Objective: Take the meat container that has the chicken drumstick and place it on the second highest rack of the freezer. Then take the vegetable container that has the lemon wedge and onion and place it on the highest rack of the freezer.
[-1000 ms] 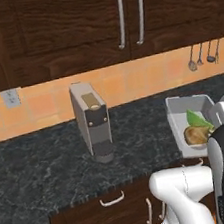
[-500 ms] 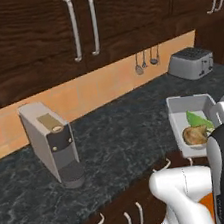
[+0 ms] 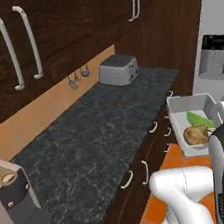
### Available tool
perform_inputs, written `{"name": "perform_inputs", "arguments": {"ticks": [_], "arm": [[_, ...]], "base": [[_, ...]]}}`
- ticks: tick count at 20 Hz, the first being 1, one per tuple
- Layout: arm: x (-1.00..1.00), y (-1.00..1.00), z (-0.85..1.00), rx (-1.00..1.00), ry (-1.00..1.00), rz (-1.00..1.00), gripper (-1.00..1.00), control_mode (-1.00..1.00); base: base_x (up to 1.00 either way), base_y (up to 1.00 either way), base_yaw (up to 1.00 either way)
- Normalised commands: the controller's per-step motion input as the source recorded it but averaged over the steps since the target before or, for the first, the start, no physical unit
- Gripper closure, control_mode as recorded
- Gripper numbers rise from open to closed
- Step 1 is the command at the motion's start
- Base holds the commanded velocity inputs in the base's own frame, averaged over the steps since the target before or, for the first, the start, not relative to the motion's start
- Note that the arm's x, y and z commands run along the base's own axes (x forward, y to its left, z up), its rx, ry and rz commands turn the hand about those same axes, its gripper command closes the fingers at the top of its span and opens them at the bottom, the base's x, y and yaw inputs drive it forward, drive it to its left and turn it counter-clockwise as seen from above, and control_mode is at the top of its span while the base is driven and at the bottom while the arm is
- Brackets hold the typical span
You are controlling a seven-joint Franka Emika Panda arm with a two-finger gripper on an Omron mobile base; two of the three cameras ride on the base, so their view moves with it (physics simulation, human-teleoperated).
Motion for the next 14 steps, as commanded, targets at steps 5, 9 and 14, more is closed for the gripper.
{"name": "perform_inputs", "arguments": {"ticks": [5,9,14], "arm": [[0.0,0.0,0.0,0.0,0.0,0.0,1.0,1.0],[0.0,0.0,0.0,0.0,0.0,0.0,1.0,1.0],[0.0,0.0,0.0,0.0,0.0,0.0,1.0,1.0]], "base": [[0.26,-0.11,-0.79],[0.33,-0.53,-0.67],[0.8,-0.74,-0.48]]}}
